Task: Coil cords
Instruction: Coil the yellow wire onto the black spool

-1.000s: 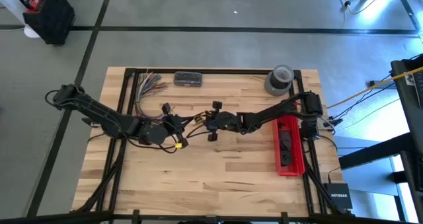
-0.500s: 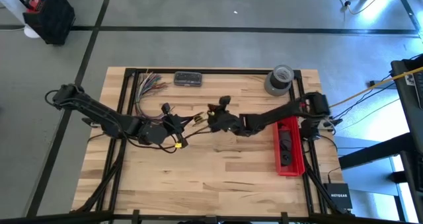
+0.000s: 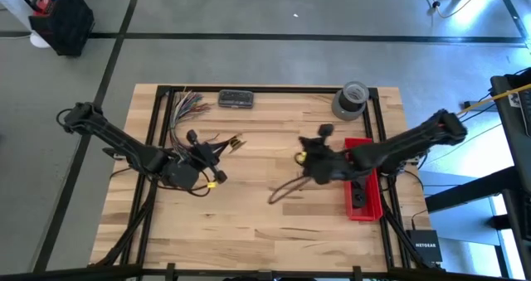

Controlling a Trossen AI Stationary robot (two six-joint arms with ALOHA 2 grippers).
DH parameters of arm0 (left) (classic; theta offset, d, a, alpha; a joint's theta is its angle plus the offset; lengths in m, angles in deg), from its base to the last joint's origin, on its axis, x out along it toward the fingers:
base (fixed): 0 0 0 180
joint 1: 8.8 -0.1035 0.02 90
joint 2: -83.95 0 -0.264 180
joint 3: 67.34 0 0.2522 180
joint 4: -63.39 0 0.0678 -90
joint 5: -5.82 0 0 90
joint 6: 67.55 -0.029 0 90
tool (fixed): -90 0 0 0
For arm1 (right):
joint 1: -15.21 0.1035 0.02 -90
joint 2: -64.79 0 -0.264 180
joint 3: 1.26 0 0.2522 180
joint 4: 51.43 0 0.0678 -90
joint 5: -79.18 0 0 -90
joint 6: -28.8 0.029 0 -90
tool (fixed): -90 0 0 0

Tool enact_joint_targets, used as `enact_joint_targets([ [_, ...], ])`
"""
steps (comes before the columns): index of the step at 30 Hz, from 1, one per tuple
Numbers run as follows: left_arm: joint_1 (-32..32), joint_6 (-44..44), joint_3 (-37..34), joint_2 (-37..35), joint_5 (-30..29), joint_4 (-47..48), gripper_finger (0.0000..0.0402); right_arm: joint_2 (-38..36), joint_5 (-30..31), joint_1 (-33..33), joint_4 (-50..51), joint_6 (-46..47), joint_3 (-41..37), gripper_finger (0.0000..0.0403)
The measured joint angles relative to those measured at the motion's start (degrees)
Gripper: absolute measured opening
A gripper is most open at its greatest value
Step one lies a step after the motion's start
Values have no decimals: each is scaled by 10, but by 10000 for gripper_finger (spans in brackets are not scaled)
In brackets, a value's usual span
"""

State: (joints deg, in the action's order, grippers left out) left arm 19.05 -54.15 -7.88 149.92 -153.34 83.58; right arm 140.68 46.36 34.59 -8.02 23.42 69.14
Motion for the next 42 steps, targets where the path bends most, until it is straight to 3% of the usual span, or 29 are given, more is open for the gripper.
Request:
enact_joint_targets([
  [7,0,76,0,-19,-20,90,0,-115,53,50,241,247,0,5],
  [13,-1,189,0,-35,-34,213,0,-183,77,61,368,393,0,5],
  [21,0,431,0,-61,-34,449,0,-252,100,61,438,473,0,6],
  [27,0,618,0,-60,0,608,0,-294,126,61,459,502,0,7],
  [36,0,646,0,-59,18,631,0,-308,91,61,470,510,0,20],
  [42,-12,775,-3,-56,76,746,0,-308,115,16,560,608,-2,18],
])
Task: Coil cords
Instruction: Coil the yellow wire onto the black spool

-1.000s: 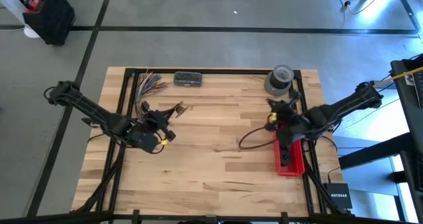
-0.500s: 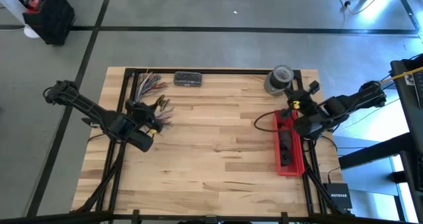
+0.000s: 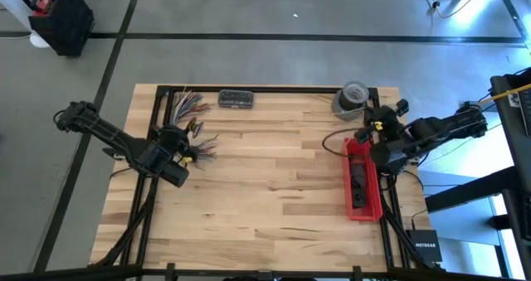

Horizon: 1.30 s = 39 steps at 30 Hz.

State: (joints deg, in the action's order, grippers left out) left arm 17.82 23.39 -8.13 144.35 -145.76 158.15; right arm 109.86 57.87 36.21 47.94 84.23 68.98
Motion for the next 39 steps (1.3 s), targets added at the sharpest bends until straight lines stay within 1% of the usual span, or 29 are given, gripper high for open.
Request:
enact_joint_targets([
  [5,-1,69,-15,12,46,56,0,0,-59,-49,9,5,-14,18],
  [8,-1,90,-18,13,73,73,0,10,-98,-69,5,-8,-15,33],
  [11,-1,100,-18,13,91,81,0,15,-112,-82,2,-28,-15,65],
  [13,-1,101,-18,13,92,77,0,19,-116,-88,-2,-35,-15,92],
  [15,1,75,-18,13,92,60,0,21,-127,-87,-15,-52,-15,121],
  [18,3,10,-14,13,91,14,0,29,-185,-87,-77,-100,-15,159],
  [21,3,-74,2,13,91,-48,0,49,-305,-87,-173,-146,-15,185],
  [22,3,-113,8,13,90,-78,0,61,-334,-86,-212,-166,-16,191],
  [25,3,-230,21,13,83,-175,0,106,-379,-86,-346,-260,-40,199],
  [29,3,-384,23,13,74,-315,0,198,-390,-87,-562,-413,-87,200],
  [32,2,-467,23,13,72,-393,0,291,-393,-87,-726,-537,-104,200],
  [36,2,-525,23,13,69,-442,0,425,-404,-96,-936,-665,-102,200],
  [39,2,-531,23,13,69,-444,0,522,-409,-116,-1023,-708,-75,200],
])
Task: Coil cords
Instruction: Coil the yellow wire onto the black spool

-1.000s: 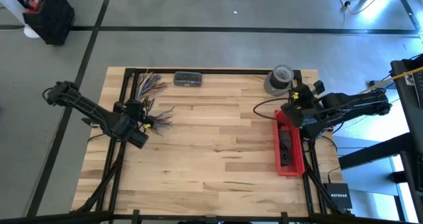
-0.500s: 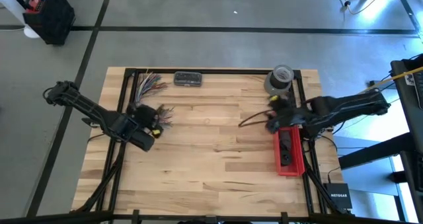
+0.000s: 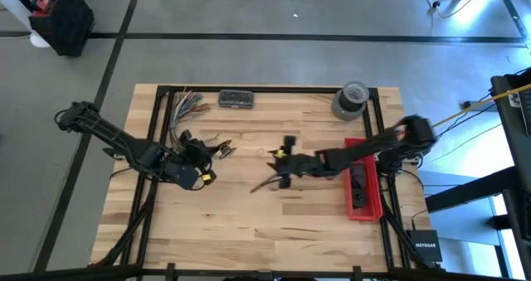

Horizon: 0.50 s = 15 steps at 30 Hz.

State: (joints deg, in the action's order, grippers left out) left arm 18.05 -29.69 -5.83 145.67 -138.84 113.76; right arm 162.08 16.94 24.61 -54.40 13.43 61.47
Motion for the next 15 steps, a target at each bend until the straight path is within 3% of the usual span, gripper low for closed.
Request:
enact_joint_targets([
  [7,0,0,0,0,0,3,0,160,-33,-47,-1,-3,122,200],
  [15,1,0,0,0,0,5,0,245,-37,-88,23,2,233,199],
])
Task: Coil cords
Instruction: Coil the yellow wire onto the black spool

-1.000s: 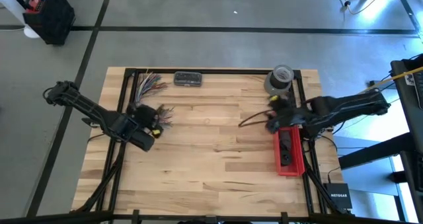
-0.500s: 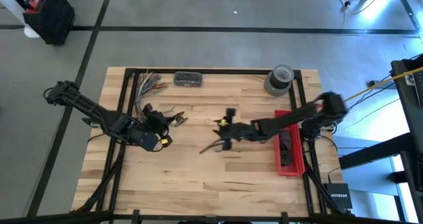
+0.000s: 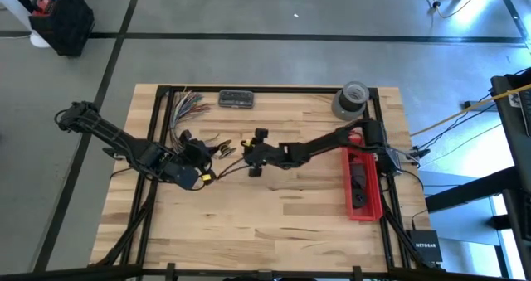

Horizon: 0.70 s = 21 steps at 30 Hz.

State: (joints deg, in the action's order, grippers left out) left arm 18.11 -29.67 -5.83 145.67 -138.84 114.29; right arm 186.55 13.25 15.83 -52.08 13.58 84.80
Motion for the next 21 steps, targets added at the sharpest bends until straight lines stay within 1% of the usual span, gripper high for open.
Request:
enact_joint_targets([
  [3,0,-1,0,0,0,0,0,14,-16,-12,1,1,9,183],
  [5,2,-4,-1,0,0,-1,0,19,-15,-17,0,1,9,159],
  [7,4,-4,-2,0,0,3,0,20,-13,-19,4,1,9,122],
  [10,6,-4,-2,0,0,3,0,20,-12,-17,11,-8,9,42],
  [11,6,-4,-2,0,0,4,0,14,-12,-14,27,-21,9,21],
  [12,6,-4,-2,0,0,4,0,9,-8,-7,46,-30,9,14],
  [14,6,-4,-2,0,0,6,0,-9,26,13,81,-31,9,15],
  [17,6,-1,-2,0,0,19,0,-47,84,45,180,-35,2,7],
  [19,6,16,-2,0,-2,32,0,-74,111,63,241,-26,-17,7],
  [21,6,45,-2,0,-18,61,0,-109,129,76,288,-5,-49,7],
])
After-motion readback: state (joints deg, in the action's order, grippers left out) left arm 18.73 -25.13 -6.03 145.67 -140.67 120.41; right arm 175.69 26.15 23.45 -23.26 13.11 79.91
